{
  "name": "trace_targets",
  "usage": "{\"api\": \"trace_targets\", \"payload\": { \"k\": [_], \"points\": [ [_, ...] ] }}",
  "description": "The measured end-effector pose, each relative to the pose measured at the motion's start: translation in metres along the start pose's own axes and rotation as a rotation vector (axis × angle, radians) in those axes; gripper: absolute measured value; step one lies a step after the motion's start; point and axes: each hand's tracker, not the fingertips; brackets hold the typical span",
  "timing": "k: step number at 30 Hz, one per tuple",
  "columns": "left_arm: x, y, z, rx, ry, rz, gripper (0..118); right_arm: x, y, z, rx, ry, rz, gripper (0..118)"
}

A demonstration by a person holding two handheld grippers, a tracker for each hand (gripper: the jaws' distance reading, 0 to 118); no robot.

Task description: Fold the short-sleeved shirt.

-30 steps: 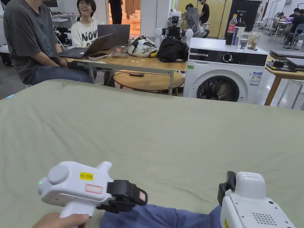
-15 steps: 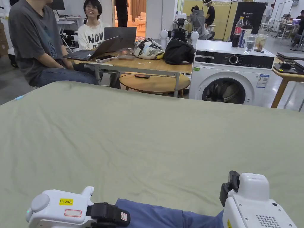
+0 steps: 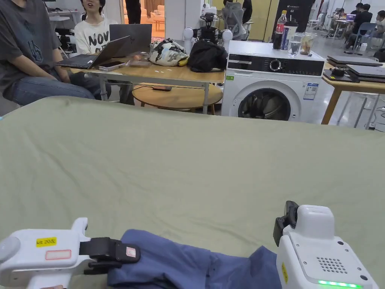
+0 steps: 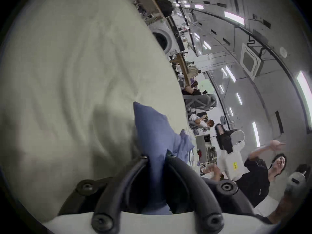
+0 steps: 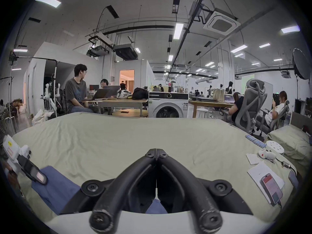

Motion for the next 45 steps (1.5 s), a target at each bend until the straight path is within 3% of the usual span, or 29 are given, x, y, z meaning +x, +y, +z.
{"api": "trace_targets", "payload": {
  "k": [7,12,24,34,41,42,44,45],
  "points": [
    [0.03,0.023,0.065,0.085,0.151,-0.056,5,-0.005,0.006,0.0,0.006,0.025,0.003,0],
    [0.062,0.023,0.061,0.068,0.318,-0.118,5,-0.01,0.007,-0.002,0.004,0.042,-0.003,0],
    [0.166,-0.01,-0.067,-0.137,0.388,-0.257,5,0.009,0.008,0.008,0.004,0.015,0.004,0],
    [0.17,-0.028,-0.212,-0.342,0.439,-0.277,5,0.032,0.001,0.017,-0.015,-0.033,-0.003,0],
    [0.161,-0.046,-0.26,-0.377,0.487,-0.278,6,0.043,-0.003,0.017,-0.031,-0.056,-0.008,0],
    [0.156,-0.044,-0.259,-0.374,0.474,-0.256,13,0.043,-0.004,0.018,-0.033,-0.059,-0.008,0],
    [0.15,-0.043,-0.253,-0.372,0.393,-0.185,41,0.044,-0.004,0.018,-0.036,-0.059,-0.007,0],
    [0.152,-0.044,-0.249,-0.363,0.364,-0.175,49,0.044,-0.004,0.018,-0.038,-0.06,-0.006,0]
  ]
}}
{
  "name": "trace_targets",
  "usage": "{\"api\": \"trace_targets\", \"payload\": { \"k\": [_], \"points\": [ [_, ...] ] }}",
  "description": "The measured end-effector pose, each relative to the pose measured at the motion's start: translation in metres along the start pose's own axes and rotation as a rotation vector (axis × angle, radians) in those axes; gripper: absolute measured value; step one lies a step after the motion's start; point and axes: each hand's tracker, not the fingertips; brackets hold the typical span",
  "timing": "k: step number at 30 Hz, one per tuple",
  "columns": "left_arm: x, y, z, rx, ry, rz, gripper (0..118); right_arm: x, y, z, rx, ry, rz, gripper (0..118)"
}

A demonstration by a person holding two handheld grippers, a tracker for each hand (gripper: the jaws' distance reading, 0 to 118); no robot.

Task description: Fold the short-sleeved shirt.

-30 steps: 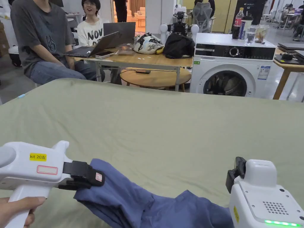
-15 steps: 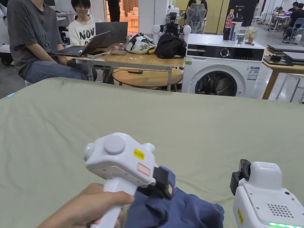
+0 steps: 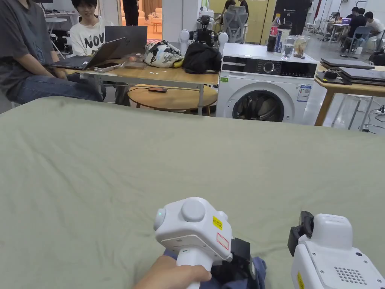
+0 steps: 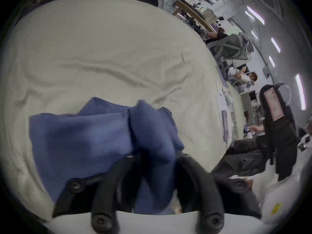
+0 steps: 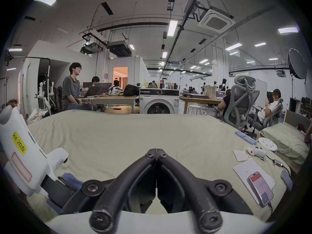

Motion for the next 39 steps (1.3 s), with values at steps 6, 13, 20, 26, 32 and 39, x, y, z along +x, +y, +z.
{"api": "trace_targets", "payload": {
  "k": [6,13,20,26,32,39],
  "points": [
    [0.002,-0.011,0.05,0.097,-0.111,-0.051,50,0.003,-0.003,0.0,-0.003,0.001,-0.006,0],
    [-0.016,0.0,0.024,0.092,-0.1,-0.042,12,0.002,-0.003,0.0,-0.006,0.002,-0.013,0],
    [-0.026,-0.009,-0.07,-0.05,-0.15,-0.007,4,0.002,-0.005,0.001,-0.011,-0.004,0.002,0],
    [-0.024,-0.018,-0.075,-0.011,-0.147,-0.04,0,0.005,-0.003,0.002,-0.01,-0.013,0.002,0],
    [-0.009,-0.018,-0.002,0.178,-0.039,-0.211,0,0.002,0.001,-0.004,-0.009,-0.016,-0.002,0],
    [-0.02,-0.044,0.082,0.689,0.264,-0.377,0,-0.012,0.008,-0.012,0.027,-0.003,-0.009,0]
  ]
}}
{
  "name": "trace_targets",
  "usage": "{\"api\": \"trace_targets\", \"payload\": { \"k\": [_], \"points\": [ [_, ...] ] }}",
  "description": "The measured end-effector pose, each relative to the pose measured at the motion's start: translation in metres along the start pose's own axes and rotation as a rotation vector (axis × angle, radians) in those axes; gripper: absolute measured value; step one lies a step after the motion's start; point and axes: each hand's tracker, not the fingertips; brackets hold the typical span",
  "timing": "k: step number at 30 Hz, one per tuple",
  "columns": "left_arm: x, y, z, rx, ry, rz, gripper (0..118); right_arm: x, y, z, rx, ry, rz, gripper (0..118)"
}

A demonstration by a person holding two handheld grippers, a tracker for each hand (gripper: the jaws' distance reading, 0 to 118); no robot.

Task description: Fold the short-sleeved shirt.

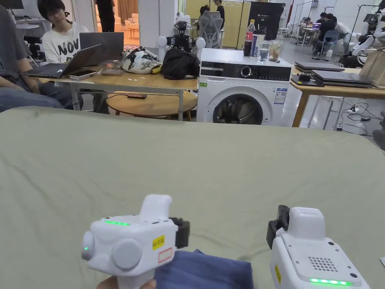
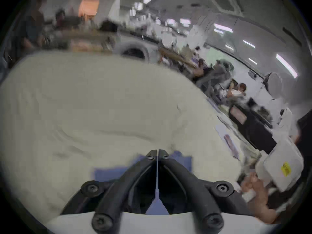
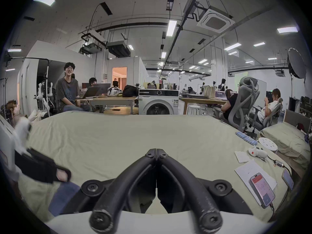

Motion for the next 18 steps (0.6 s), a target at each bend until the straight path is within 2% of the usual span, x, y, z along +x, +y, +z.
{"api": "trace_targets", "payload": {
  "k": [7,9,11,16,18],
  "points": [
    [-0.019,-0.014,0.049,0.493,0.287,-0.137,0,-0.016,0.016,0.0,0.069,0.013,-0.006,0],
    [-0.021,-0.015,0.054,0.524,0.382,-0.146,0,-0.019,0.02,-0.002,0.076,0.015,-0.003,0],
    [-0.023,-0.017,0.058,0.542,0.412,-0.151,0,-0.022,0.022,-0.002,0.085,0.021,-0.002,0],
    [-0.033,-0.02,0.06,0.529,0.415,-0.14,0,-0.027,0.024,-0.001,0.061,0.039,0.021,0],
    [-0.038,-0.021,0.059,0.512,0.399,-0.126,0,-0.028,0.021,0.002,-0.025,0.078,0.021,0]
  ]
}}
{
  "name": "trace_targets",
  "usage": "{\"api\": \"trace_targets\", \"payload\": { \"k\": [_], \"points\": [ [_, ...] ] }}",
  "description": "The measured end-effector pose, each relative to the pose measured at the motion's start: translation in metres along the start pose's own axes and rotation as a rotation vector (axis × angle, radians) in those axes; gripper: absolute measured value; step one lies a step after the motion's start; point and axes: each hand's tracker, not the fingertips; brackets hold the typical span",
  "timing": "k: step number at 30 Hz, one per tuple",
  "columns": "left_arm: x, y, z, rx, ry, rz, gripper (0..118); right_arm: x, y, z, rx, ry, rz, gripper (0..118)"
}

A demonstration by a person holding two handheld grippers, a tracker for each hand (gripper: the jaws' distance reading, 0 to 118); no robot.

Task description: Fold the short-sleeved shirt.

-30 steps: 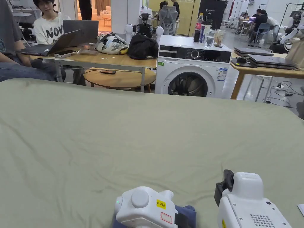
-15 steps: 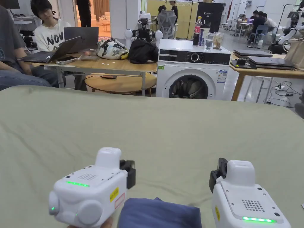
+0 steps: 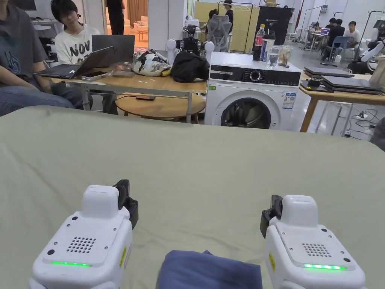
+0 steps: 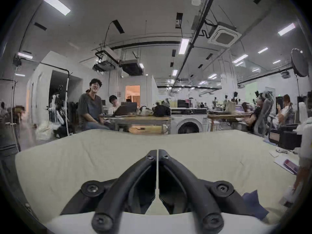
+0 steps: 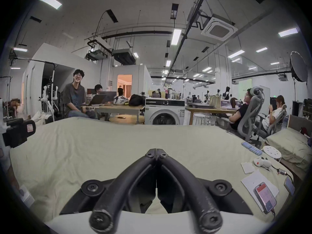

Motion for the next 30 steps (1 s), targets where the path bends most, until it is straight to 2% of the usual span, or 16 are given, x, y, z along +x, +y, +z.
{"api": "trace_targets", "payload": {
  "k": [2,6,10,12,15,18,22,23,24,25,26,27,28,30],
  "points": [
    [-0.002,-0.002,-0.001,-0.012,0.009,-0.006,0,0.0,-0.009,0.004,-0.08,0.037,-0.026,0],
    [-0.01,-0.006,-0.002,-0.051,-0.01,0.022,0,-0.005,-0.038,0.016,-0.234,0.117,-0.014,0],
    [-0.017,-0.011,0.0,-0.087,-0.026,0.042,0,-0.01,-0.077,0.005,-0.39,0.127,0.031,0],
    [-0.02,-0.014,0.002,-0.107,-0.038,0.053,0,-0.009,-0.096,-0.01,-0.491,0.09,0.035,0],
    [-0.027,-0.019,0.003,-0.177,-0.074,0.084,0,-0.003,-0.114,-0.031,-0.576,0.089,-0.006,0],
    [-0.036,-0.026,-0.001,-0.311,-0.168,0.132,0,-0.003,-0.105,-0.034,-0.559,0.083,-0.012,0],
    [-0.055,-0.042,-0.017,-0.58,-0.391,0.295,0,-0.001,-0.106,-0.036,-0.57,0.086,-0.015,0],
    [-0.058,-0.046,-0.022,-0.65,-0.434,0.332,3,-0.001,-0.106,-0.035,-0.567,0.087,-0.013,0],
    [-0.063,-0.052,-0.03,-0.747,-0.494,0.386,11,-0.002,-0.106,-0.035,-0.565,0.087,-0.01,0],
    [-0.069,-0.06,-0.036,-0.796,-0.557,0.46,27,-0.002,-0.106,-0.035,-0.564,0.088,-0.006,0],
    [-0.073,-0.067,-0.041,-0.846,-0.597,0.507,51,-0.002,-0.106,-0.032,-0.563,0.088,-0.003,0],
    [-0.075,-0.074,-0.045,-0.88,-0.634,0.556,66,-0.002,-0.105,-0.032,-0.564,0.089,-0.002,0],
    [-0.079,-0.08,-0.049,-0.899,-0.656,0.589,72,-0.002,-0.105,-0.031,-0.564,0.091,-0.005,0],
    [-0.083,-0.093,-0.06,-0.945,-0.709,0.648,72,-0.001,-0.105,-0.031,-0.565,0.094,-0.012,0]
  ]
}}
